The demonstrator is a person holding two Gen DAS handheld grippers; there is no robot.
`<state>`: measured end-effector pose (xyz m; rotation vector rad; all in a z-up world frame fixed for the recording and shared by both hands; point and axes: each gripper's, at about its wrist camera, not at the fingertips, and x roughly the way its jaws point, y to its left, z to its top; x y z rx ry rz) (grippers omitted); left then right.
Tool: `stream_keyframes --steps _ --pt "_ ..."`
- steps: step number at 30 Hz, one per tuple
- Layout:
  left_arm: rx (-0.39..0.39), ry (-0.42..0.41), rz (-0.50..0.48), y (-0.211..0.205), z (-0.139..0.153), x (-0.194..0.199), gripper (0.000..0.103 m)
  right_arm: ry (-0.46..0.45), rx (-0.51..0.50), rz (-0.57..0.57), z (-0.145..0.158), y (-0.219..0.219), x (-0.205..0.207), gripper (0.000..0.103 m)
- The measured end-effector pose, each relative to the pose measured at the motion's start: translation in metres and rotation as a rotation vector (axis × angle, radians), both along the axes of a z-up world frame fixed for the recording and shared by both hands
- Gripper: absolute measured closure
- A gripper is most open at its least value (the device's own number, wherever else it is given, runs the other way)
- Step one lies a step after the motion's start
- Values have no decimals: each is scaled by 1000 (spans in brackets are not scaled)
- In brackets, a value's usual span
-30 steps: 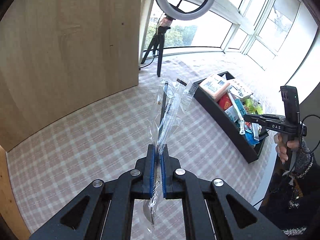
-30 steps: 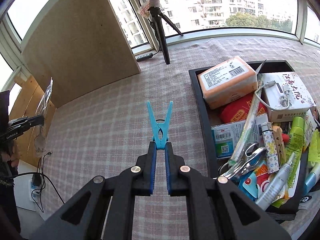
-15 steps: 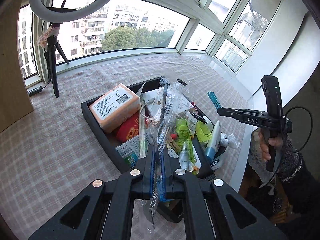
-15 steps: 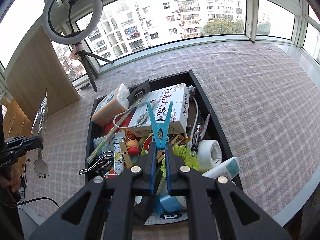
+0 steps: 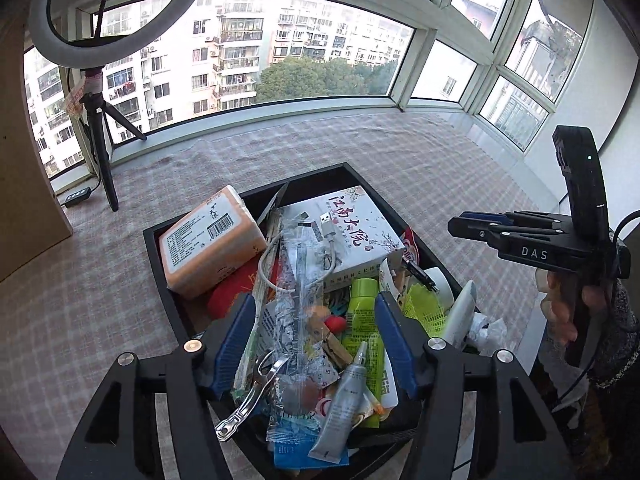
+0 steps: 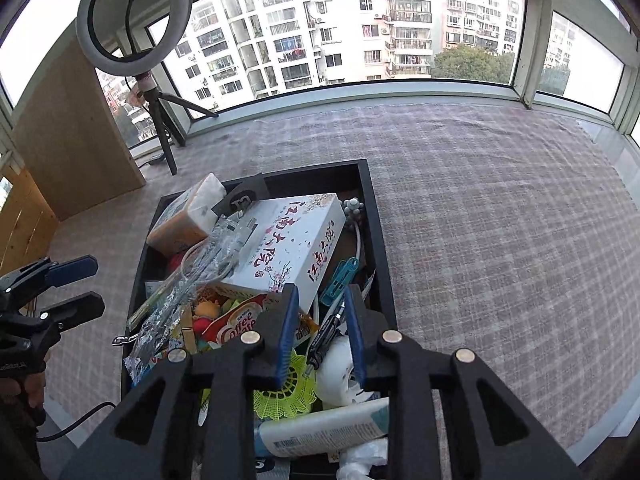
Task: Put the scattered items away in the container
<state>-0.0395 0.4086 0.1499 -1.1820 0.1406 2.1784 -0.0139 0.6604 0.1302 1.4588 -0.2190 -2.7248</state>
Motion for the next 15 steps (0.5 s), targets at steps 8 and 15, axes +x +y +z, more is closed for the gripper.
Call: stream_keyframes --steps 8,15 --pt "-53 37 102 -49 12 18 30 13 -38 42 8 -16 9 63" --pt "-149 86 242 -108 27 37 25 55 -72 90 30 -70 25 55"
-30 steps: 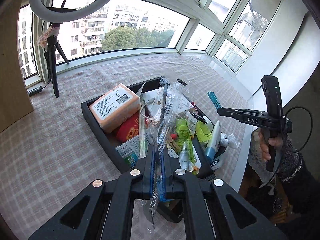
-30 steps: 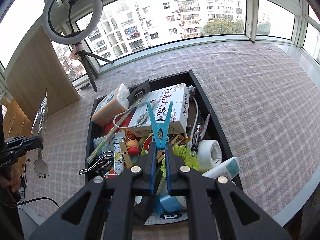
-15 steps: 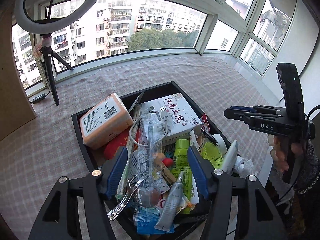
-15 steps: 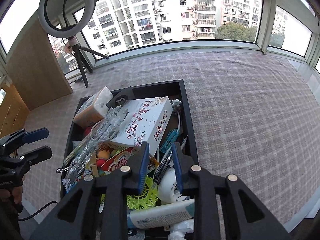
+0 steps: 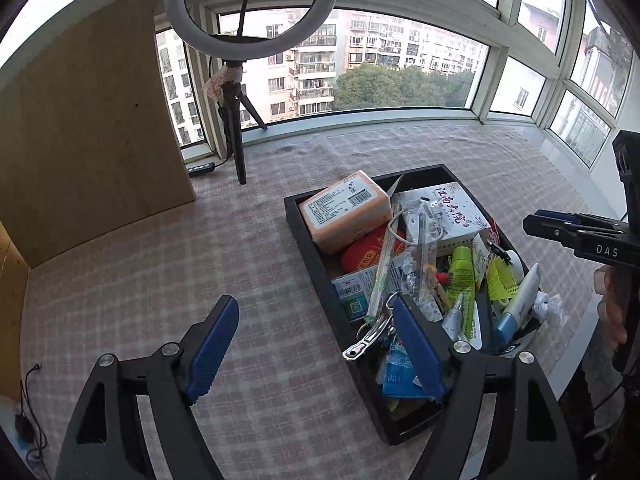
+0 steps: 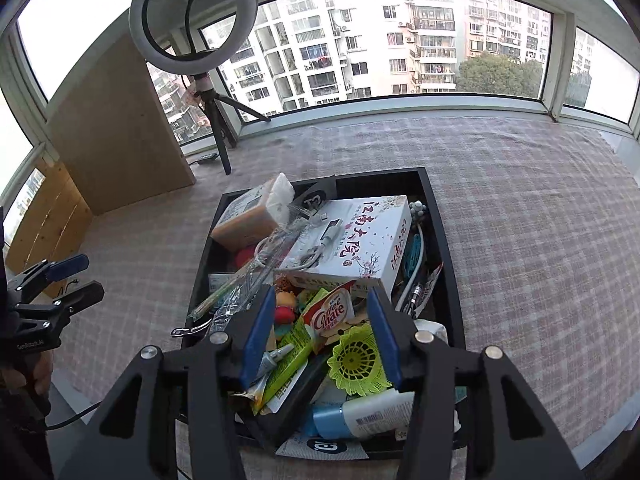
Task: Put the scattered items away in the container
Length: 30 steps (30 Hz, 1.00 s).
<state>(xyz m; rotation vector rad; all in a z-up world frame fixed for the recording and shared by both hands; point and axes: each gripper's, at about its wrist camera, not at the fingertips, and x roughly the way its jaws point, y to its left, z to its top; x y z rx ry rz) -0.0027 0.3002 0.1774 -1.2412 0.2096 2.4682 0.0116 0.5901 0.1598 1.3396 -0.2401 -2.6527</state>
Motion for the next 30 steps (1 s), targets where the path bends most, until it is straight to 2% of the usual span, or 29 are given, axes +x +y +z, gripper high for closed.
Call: stream_keyframes --steps 4,11,16,20,25,30 --pt "26 13 46 -45 12 9 25 26 -7 25 10 -48 10 50" --pt "-31 67 102 -120 23 18 25 53 -5 67 20 -145 19 49" --pt "17 68 111 -173 28 18 25 50 -14 97 16 -209 18 47" --pt "22 86 124 -206 30 15 25 52 0 112 12 -254 14 47" --pt "27 75 136 -240 24 6 25 30 -19 105 1 -293 4 47" --pt "14 13 151 -264 2 -5 25 -4 -7 114 -18 -325 -2 47"
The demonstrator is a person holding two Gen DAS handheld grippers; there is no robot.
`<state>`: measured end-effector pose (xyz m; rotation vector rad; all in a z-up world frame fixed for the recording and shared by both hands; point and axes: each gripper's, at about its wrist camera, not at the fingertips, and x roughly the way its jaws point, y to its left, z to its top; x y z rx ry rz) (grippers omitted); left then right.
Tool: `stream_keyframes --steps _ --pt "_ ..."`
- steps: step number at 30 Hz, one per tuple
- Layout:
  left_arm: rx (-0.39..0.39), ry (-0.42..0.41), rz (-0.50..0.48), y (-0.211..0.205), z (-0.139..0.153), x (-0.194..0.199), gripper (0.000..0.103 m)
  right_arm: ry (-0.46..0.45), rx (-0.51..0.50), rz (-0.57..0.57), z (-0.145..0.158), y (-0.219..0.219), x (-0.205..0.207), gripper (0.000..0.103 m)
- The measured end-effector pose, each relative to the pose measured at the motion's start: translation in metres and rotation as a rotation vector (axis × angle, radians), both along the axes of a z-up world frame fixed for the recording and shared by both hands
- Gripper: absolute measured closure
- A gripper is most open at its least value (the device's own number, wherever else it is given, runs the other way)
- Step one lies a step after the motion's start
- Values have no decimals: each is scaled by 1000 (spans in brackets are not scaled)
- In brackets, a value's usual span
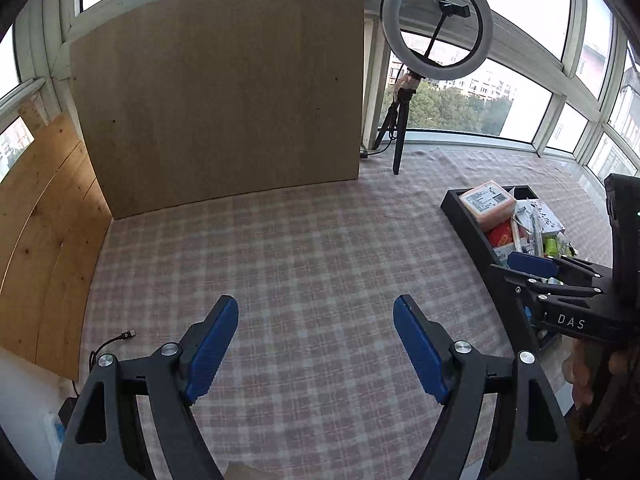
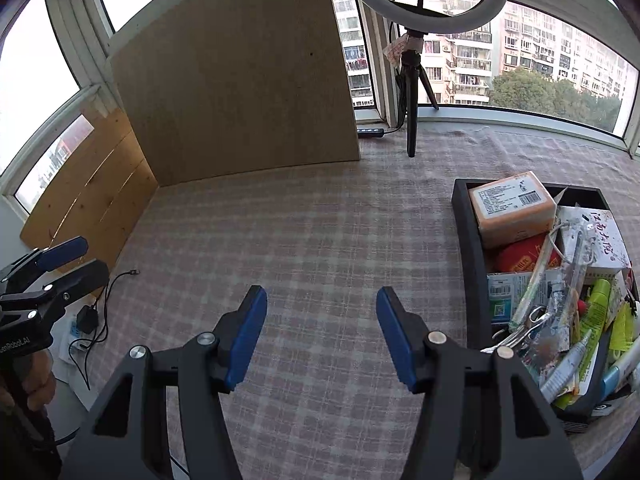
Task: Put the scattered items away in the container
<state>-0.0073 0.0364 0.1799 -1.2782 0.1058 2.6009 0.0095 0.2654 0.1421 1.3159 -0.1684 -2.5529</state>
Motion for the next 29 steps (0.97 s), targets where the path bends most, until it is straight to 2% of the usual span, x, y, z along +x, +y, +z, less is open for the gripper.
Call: stream_keyframes --steps 8,17,23,26,29 --pt "16 -34 41 -6 -22 -9 25 -25 52 13 -19 -11 -3 47" --pt "-9 -54 26 3 -42 -10 25 -44 97 -36 -40 -6 -5 47" --pt "35 -138 66 -5 -55 -20 25 -45 101 -41 -45 -10 -2 47" --pt "68 -99 60 -8 -51 -17 25 -39 111 -43 -44 -13 -2 47" --pt "30 -54 51 -4 -46 -16 25 -43 114 -49 -45 -12 -2 47"
